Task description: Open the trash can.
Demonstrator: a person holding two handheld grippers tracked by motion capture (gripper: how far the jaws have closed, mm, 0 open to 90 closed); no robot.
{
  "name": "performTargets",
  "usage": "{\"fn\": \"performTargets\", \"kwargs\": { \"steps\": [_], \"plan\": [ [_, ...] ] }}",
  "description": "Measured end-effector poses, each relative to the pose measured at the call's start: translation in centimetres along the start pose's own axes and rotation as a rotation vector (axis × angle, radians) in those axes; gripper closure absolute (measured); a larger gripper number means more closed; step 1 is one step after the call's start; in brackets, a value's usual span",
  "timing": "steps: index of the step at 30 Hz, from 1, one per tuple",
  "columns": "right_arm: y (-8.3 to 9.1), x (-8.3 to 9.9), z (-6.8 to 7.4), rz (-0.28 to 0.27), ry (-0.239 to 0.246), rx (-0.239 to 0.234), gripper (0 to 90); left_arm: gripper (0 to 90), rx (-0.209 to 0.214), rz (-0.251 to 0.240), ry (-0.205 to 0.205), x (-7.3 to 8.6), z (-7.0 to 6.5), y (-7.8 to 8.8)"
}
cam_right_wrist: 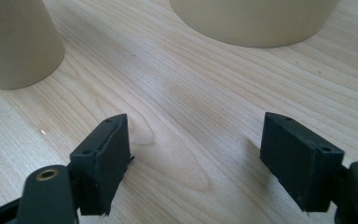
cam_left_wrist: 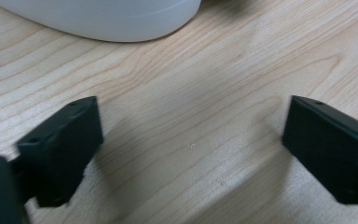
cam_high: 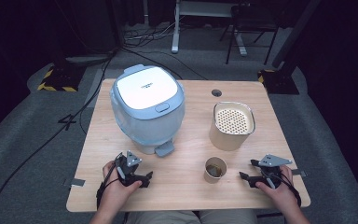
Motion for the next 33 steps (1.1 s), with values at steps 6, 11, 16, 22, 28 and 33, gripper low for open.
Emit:
{"fn": "performTargets", "kwargs": {
  "steps": [6, 11, 16, 22, 28, 33],
  "plan": [
    [0.0, 0.0, 0.0, 0.000, 0.000, 0.000, 24.6, 27.8, 0.018, 0.035, -0.048, -0.1, 0.0, 0.6],
    [0.0, 0.0, 0.0, -0.006, 0.005, -0.013, 24.7, 33.9, 0.069, 0.052, -0.062, -0.7, -0.2, 1.3],
    [0.1, 0.0, 0.0, -0.007, 0.007, -0.013, 24.6, 34.7, 0.094, 0.035, -0.069, -1.5, -0.3, 2.5],
    [0.0, 0.0, -0.1, -0.008, 0.028, -0.040, 24.3, 34.9, 0.123, -0.007, -0.075, -3.2, -0.4, 4.6],
    [0.0, 0.0, -0.3, -0.011, 0.049, -0.063, 24.6, 35.5, 0.158, -0.059, -0.092, -4.3, -0.9, 6.3],
    [0.0, 0.0, -0.3, -0.013, 0.045, -0.058, 24.7, 37.1, 0.204, -0.121, -0.107, -5.7, -1.4, 7.9]
  ]
}}
Point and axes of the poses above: each handheld gripper's, and its own axes: y roughly backward along the jaws, x roughly out of its underside, z roughly to its left, the point moved 7 cm from there along -y, roughly forward along the jaws, and after that the axes turned 9 degrees about y, right-handed, at the moved point
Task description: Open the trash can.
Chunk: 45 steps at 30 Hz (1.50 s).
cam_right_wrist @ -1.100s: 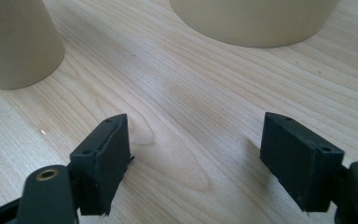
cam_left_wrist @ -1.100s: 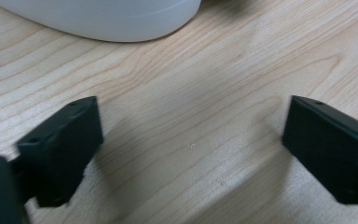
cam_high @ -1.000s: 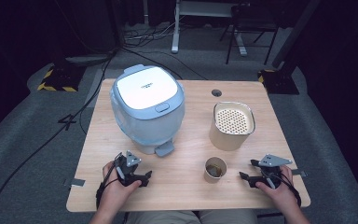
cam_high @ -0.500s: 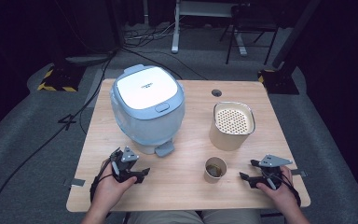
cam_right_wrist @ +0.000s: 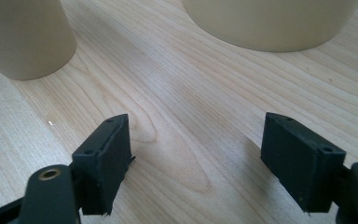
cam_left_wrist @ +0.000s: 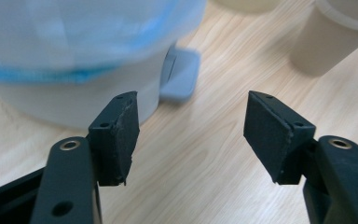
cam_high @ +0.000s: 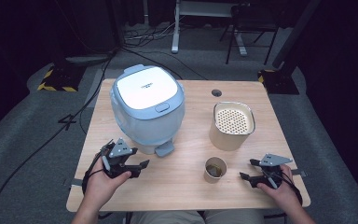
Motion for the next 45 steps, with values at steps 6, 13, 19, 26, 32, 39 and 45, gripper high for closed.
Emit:
{"fn": "performTargets", "kwargs": {
  "steps": [6, 13, 19, 26, 32, 39, 45],
  "plan": [
    [0.0, 0.0, 0.0, 0.001, 0.000, 0.000, 24.8, 42.6, 0.091, -0.131, -0.001, -2.0, -1.2, 1.2],
    [0.0, 0.0, 0.0, 0.001, 0.000, 0.001, 24.8, 50.5, 0.187, -0.236, -0.019, -4.4, -2.3, 2.4],
    [0.0, 0.0, 0.0, 0.001, 0.000, 0.001, 24.8, 63.9, 0.252, -0.274, -0.040, -6.3, -2.8, 2.8],
    [0.0, 0.0, 0.0, 0.001, 0.000, 0.001, 24.8, 70.2, 0.257, -0.267, -0.098, -8.8, -2.9, 3.9],
    [0.0, 0.0, 0.0, 0.000, 0.000, 0.000, 24.8, 68.4, 0.300, -0.277, -0.144, -10.7, -2.8, 4.2],
    [0.0, 0.0, 0.0, 0.000, 0.000, 0.000, 24.8, 72.2, 0.308, -0.285, -0.143, -12.5, -2.5, 4.7],
    [0.0, 0.0, 0.0, 0.000, 0.000, 0.000, 24.8, 74.3, 0.295, -0.290, -0.124, -14.5, -2.3, 4.8]
  ]
}}
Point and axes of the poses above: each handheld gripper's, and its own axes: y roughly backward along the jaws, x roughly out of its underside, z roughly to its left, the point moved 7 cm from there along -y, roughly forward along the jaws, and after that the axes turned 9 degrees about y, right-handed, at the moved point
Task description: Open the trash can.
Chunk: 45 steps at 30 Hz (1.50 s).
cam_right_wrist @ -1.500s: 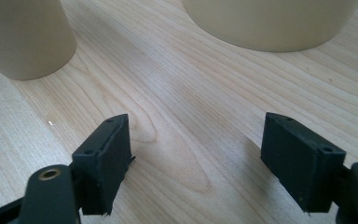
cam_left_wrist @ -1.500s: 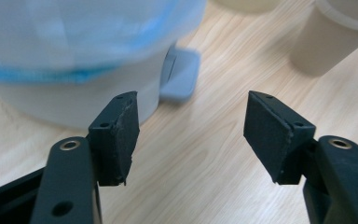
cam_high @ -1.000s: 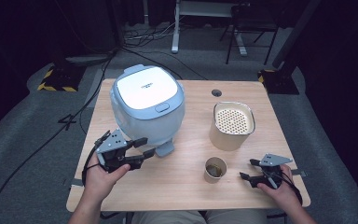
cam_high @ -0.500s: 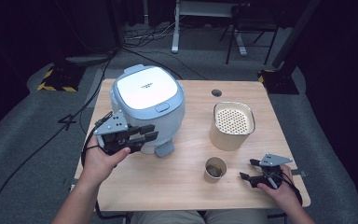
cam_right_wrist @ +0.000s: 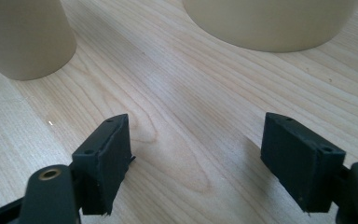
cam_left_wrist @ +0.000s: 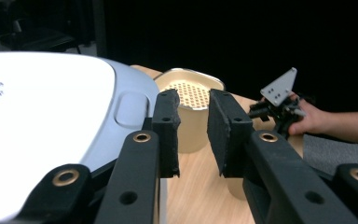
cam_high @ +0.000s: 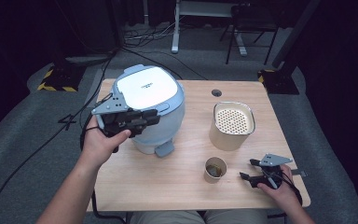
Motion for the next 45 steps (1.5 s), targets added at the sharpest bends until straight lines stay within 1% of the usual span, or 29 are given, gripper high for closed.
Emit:
{"fn": "performTargets", "kwargs": {
  "steps": [3, 5, 7, 8, 9, 12, 13, 14, 15, 17, 20, 22, 23, 24, 25, 28, 31, 33, 34, 40, 41, 42, 44, 45],
  "plan": [
    [0.0, 0.0, 0.0, 0.000, 0.000, 0.000, 24.8, 74.5, -0.020, 0.009, 0.008, -0.8, 0.6, -0.6],
    [0.0, 0.0, 0.0, 0.000, 0.000, 0.000, 24.8, 74.6, -0.025, 0.009, 0.012, -0.9, 0.8, -0.8],
    [0.0, 0.0, 0.0, 0.000, 0.000, 0.000, 24.8, 77.3, -0.042, -0.001, 0.033, -1.3, 1.3, -1.1],
    [0.0, 0.0, 0.0, 0.000, 0.000, 0.000, 24.8, 78.8, -0.042, -0.001, 0.033, -1.3, 1.3, -1.1],
    [0.0, 0.0, 0.0, 0.000, 0.000, 0.000, 24.8, 81.3, -0.052, -0.007, 0.048, -1.5, 1.6, -1.3],
    [0.0, 0.0, 0.0, 0.001, 0.001, 0.001, 24.8, 86.7, -0.044, -0.003, 0.053, -1.5, 1.7, -1.6],
    [0.0, 0.0, 0.0, 0.000, 0.000, 0.000, 24.8, 88.1, -0.045, 0.012, 0.045, -1.4, 1.7, -1.9],
    [0.0, 0.0, 0.0, 0.000, 0.000, 0.000, 24.8, 89.1, -0.045, 0.012, 0.045, -1.4, 1.7, -1.9],
    [0.0, 0.0, 0.0, 0.000, 0.000, 0.000, 24.8, 89.1, -0.049, 0.023, 0.045, -1.3, 1.7, -2.1],
    [0.0, 0.0, 0.0, 0.000, 0.000, 0.000, 24.8, 89.7, -0.064, 0.040, 0.043, -1.1, 1.8, -2.4],
    [0.0, 0.0, 0.0, 0.001, 0.001, 0.001, 24.8, 89.8, -0.066, 0.048, 0.040, -1.1, 1.9, -2.7],
    [0.0, 0.0, 0.0, 0.000, 0.000, 0.000, 24.8, 89.7, -0.076, 0.051, 0.037, -1.1, 1.9, -2.9],
    [0.0, 0.0, 0.0, 0.001, 0.001, 0.001, 24.8, 89.8, -0.104, 0.063, 0.022, -1.0, 2.1, -3.0],
    [0.0, 0.0, 0.0, 0.001, 0.001, 0.001, 24.8, 89.7, -0.104, 0.063, 0.022, -1.0, 2.1, -3.0],
    [0.0, 0.0, 0.0, 0.001, 0.001, 0.001, 24.8, 89.7, -0.135, 0.078, 0.000, -0.9, 2.2, -3.1],
    [0.0, 0.0, 0.0, 0.000, 0.000, 0.000, 24.8, 89.6, -0.140, 0.072, -0.002, -0.9, 2.3, -3.2],
    [0.0, 0.0, 0.0, 0.000, 0.001, 0.000, 24.8, 89.6, -0.163, 0.082, -0.018, -0.9, 2.2, -3.2],
    [0.0, 0.0, 0.0, 0.000, 0.000, 0.000, 24.8, 89.6, -0.169, 0.084, -0.023, -0.9, 2.2, -3.2],
    [0.0, 0.0, 0.0, 0.001, 0.001, 0.001, 24.8, 89.6, -0.181, 0.091, -0.029, -0.9, 2.1, -3.3],
    [0.0, 0.0, 0.0, 0.000, 0.000, 0.000, 24.8, 89.8, -0.177, 0.086, -0.026, -0.7, 2.1, -3.3],
    [0.0, 0.0, 0.0, 0.000, 0.000, 0.000, 24.8, 89.7, -0.189, 0.090, -0.025, -0.7, 2.2, -3.3],
    [0.0, 0.0, 0.0, 0.000, 0.000, 0.000, 24.8, 89.8, -0.189, 0.090, -0.025, -0.7, 2.2, -3.3],
    [0.0, 0.0, 0.0, 0.000, 0.000, 0.000, 24.9, 89.5, -0.175, 0.090, -0.016, -0.8, 2.2, -3.4],
    [0.0, 0.0, 0.0, 0.000, 0.000, 0.000, 24.9, 88.3, -0.161, 0.082, -0.005, -0.8, 2.1, -3.4]
  ]
}}
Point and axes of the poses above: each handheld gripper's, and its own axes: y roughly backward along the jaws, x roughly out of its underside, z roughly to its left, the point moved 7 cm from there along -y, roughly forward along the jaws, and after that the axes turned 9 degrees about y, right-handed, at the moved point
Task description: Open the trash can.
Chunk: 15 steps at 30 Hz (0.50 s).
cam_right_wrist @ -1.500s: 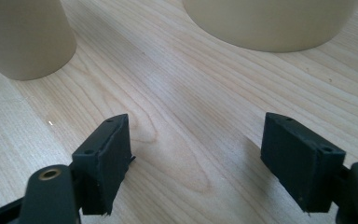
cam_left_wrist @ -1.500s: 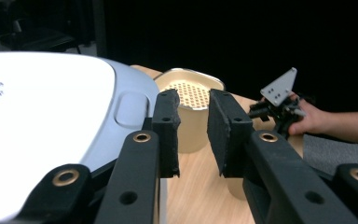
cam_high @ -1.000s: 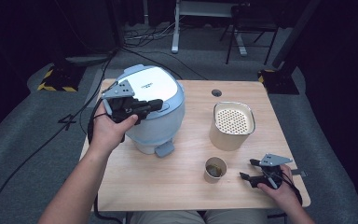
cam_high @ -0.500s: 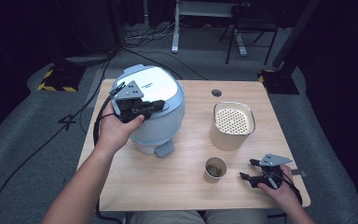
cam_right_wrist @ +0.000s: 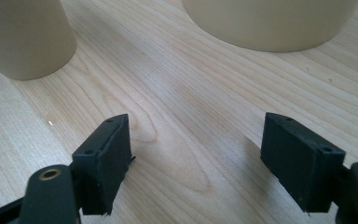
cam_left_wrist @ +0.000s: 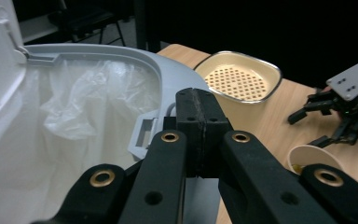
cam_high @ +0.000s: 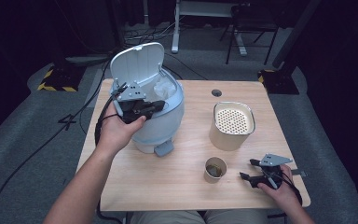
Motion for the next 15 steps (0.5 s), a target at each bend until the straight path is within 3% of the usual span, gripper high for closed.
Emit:
{"fn": "performTargets", "kwargs": {
  "steps": [5, 6, 7, 8, 15],
  "plan": [
    [0.0, 0.0, 0.0, 0.000, -0.001, 0.000, 24.9, 64.6, 0.040, -0.013, -0.007, 0.0, -0.4, 0.0],
    [0.0, 0.0, 0.0, 0.001, 0.000, 0.001, 24.9, 61.9, 0.066, -0.023, -0.012, 0.2, -0.8, 0.2],
    [0.0, 0.0, 0.0, 0.001, 0.000, 0.001, 24.9, 59.7, 0.066, -0.023, -0.012, 0.2, -0.8, 0.2],
    [0.0, 0.0, 0.0, 0.002, 0.000, 0.001, 24.9, 57.7, 0.107, -0.037, -0.014, 0.4, -1.4, 0.3],
    [0.0, 0.0, 0.0, 0.001, 0.000, 0.001, 24.9, 53.1, 0.162, -0.031, -0.064, 1.2, -3.6, 0.5]
  ]
}}
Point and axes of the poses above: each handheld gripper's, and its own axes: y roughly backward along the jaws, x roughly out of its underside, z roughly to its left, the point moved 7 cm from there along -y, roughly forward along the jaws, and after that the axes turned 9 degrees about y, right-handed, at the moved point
